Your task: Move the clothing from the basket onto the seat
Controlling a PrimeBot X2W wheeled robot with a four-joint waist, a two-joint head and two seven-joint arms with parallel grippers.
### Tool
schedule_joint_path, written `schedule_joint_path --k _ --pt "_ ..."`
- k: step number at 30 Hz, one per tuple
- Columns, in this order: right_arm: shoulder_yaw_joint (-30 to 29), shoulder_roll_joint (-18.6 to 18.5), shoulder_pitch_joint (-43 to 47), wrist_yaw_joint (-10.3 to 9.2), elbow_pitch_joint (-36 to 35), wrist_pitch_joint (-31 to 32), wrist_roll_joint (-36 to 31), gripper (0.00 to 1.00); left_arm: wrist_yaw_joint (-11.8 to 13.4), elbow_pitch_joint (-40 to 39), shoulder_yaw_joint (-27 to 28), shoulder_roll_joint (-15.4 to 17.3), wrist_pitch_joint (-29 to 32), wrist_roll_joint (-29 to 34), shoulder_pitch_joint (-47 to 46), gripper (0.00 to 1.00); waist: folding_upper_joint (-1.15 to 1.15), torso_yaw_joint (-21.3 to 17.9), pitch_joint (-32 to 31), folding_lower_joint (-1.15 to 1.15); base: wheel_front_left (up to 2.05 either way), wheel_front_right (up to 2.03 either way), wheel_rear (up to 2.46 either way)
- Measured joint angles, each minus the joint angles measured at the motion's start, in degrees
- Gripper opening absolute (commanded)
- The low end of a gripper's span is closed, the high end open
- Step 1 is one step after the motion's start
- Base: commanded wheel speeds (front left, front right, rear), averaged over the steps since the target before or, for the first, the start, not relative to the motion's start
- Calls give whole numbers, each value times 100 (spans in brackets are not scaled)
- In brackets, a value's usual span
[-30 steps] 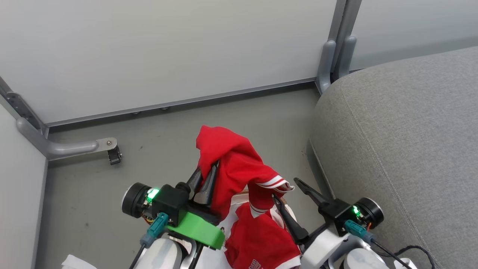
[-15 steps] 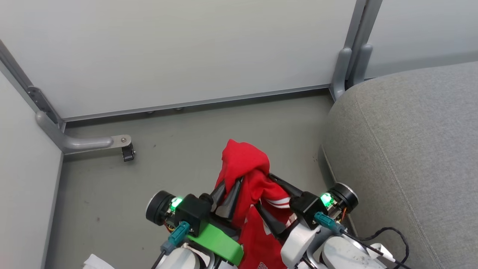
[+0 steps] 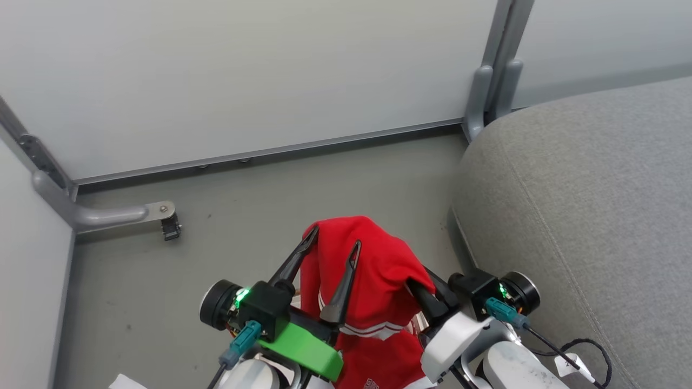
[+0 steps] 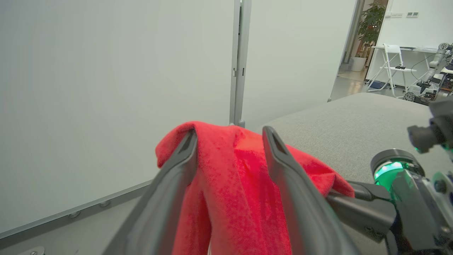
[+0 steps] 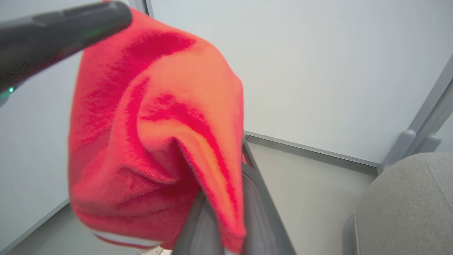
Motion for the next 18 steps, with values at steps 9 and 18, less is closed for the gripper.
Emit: schedule_joint_path --k 9,18 --pt "-390 -3 197 1 -280 1 51 0 1 21 289 -1 0 94 -1 100 0 -886 95 0 0 0 0" --pt "-778 -5 254 1 -432 2 148 0 -5 146 245 -11 0 151 -149 100 0 -2021 289 0 0 0 0"
